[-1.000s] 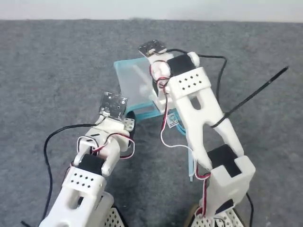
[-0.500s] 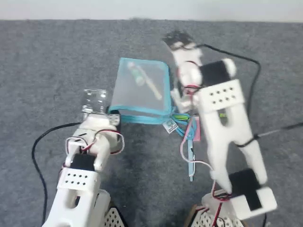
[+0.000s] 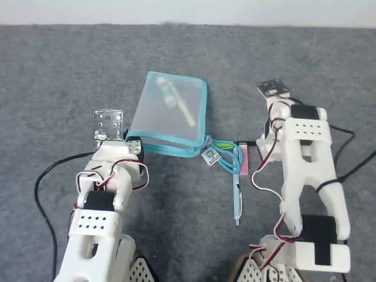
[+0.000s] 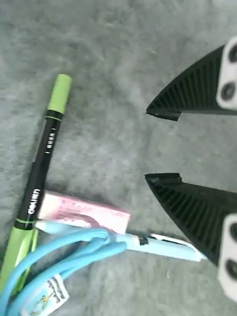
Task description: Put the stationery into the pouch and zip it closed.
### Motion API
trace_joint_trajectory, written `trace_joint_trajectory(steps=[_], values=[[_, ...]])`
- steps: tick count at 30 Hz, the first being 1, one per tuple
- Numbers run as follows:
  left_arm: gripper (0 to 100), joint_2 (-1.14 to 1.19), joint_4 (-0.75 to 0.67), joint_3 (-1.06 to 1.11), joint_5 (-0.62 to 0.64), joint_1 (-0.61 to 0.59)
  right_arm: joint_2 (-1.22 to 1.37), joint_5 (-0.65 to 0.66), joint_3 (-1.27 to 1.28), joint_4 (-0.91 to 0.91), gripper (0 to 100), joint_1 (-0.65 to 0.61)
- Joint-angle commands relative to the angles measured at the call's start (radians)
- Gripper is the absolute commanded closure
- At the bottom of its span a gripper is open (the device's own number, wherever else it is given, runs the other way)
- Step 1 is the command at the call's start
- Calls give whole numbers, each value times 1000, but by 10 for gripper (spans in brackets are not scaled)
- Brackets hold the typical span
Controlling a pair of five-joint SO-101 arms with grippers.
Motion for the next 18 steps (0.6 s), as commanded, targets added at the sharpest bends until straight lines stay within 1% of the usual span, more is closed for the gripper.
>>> trace_joint_trajectory(steps=[1, 3, 5, 7, 9, 14, 15, 18], values=[[988, 2, -21, -50, 17, -9, -62, 169, -2, -70, 825, 8], [988, -3, -21, -39, 17, -5, -62, 325, -3, -125, 825, 8], [988, -3, -21, -38, 17, -5, -58, 526, -3, -186, 825, 10], [988, -3, -21, -36, 15, -11, -39, 727, -5, -213, 827, 12], [988, -3, -21, -36, 15, -11, -8, 885, -5, -222, 829, 12], [988, -3, -21, -36, 15, -11, 102, 1086, -6, -229, 826, 36], [988, -3, -21, -36, 15, -9, 127, 1111, -12, -242, 826, 47], [988, -3, -23, -36, 15, -6, 219, 1120, -60, -275, 826, 84]])
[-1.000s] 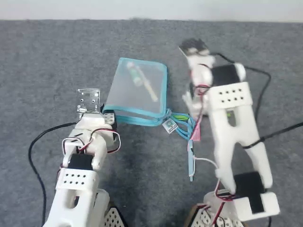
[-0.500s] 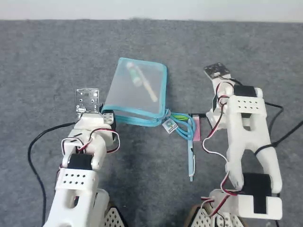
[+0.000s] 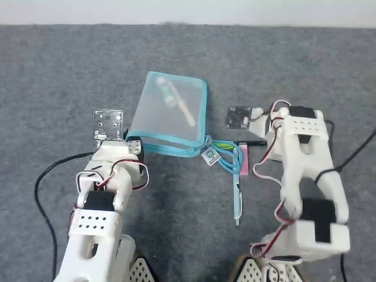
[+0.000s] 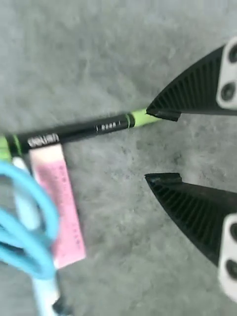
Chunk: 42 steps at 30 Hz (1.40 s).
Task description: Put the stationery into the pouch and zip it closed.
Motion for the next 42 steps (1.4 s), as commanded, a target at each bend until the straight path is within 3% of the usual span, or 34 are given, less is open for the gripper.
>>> trace_joint_trajectory(steps=[1, 6, 10, 12, 23, 28, 34, 42], values=[[988, -3, -23, -38, 15, -5, 68, 31, -83, -36, 826, 45], [988, -3, -26, -39, 15, -3, 231, 28, -187, -31, 831, 70], [988, -3, -25, -39, 15, -3, 294, -15, -230, -30, 930, 79], [988, -3, -23, -39, 15, -3, 292, -132, -241, -21, 998, 79], [988, -3, -23, -39, 15, -3, 285, -802, -413, 289, 991, 137], [988, -5, -23, -39, 15, -5, 283, -924, -413, 297, 991, 182], [988, -5, -25, -39, 20, -2, 174, -924, -404, 351, 991, 211], [988, -5, -29, -45, 72, -2, -317, -833, -152, 433, 992, 85]])
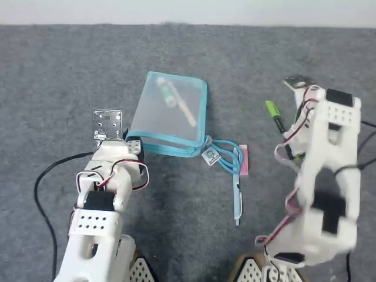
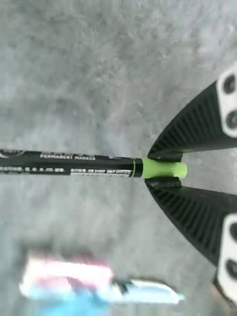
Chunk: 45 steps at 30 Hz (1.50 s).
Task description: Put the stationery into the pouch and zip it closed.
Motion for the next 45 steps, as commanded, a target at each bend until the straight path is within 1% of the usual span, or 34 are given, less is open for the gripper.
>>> trace_joint_trajectory(steps=[1, 5, 9, 12, 16, 19, 22, 25, 31, 36, 38, 41, 45], values=[[988, -5, -29, -48, 46, -2, -303, 35, 127, 19, 992, -73], [988, -5, -29, -50, 46, -3, -542, 37, 269, 51, 992, -153], [988, -2, -29, -51, 46, -3, -769, 60, 310, 133, 992, -225], [988, 0, -29, -53, 46, -3, -937, 106, 330, 209, 992, -323], [988, 2, -64, -53, 51, -2, -1050, 106, 354, 295, 992, -472], [988, 2, -74, -54, 54, 14, -1032, 104, 391, 294, 992, -538], [988, 2, -77, -54, 54, 44, -984, 101, 396, 285, 992, -578], [988, 2, -77, -56, 49, 78, -918, 52, 396, 248, 992, -608], [988, 2, -74, -54, 46, 92, -802, 23, 393, 153, 992, -616], [988, 2, -72, -51, 46, 114, -723, -61, 388, 73, 992, -615], [988, 2, -72, -47, 44, 138, -684, -98, 354, 64, 992, -611], [988, 3, -72, -44, 5, 169, -608, -155, 255, 79, 992, -611], [988, 3, -72, -31, -17, 230, -455, -180, 83, 127, 992, -618]])
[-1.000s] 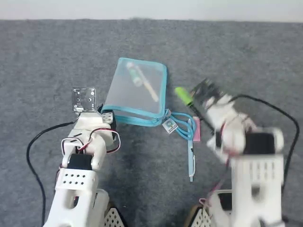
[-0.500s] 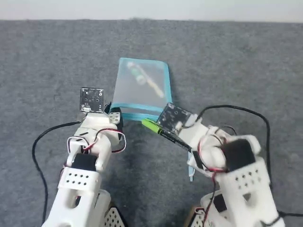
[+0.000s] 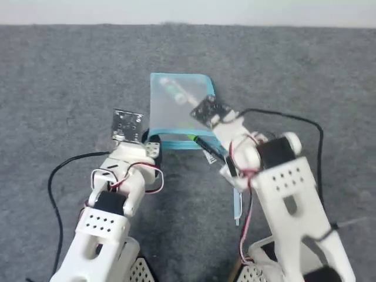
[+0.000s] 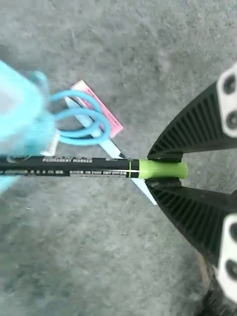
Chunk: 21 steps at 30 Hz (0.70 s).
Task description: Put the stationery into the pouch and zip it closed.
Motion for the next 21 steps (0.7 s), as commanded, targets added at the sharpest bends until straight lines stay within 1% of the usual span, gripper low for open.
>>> trace_joint_trajectory(steps=[1, 4, 7, 12, 15, 18, 21], values=[[988, 3, -35, -31, -34, 72, 134, -32, -189, 35, 992, -5], [988, 3, -35, -31, -43, 78, 266, -64, -299, 53, 991, -18], [988, 3, -35, -31, -44, 80, 380, -94, -390, 58, 990, -73], [988, 3, -35, -31, -44, 74, 509, -207, -526, 59, 983, -143], [988, 3, -35, -31, -44, 74, 541, -235, -574, 59, 904, -157], [988, 3, -35, -31, -44, 72, 541, -230, -583, 59, 824, -160], [988, 3, -35, -33, -44, 72, 541, -219, -583, 58, 803, -163]])
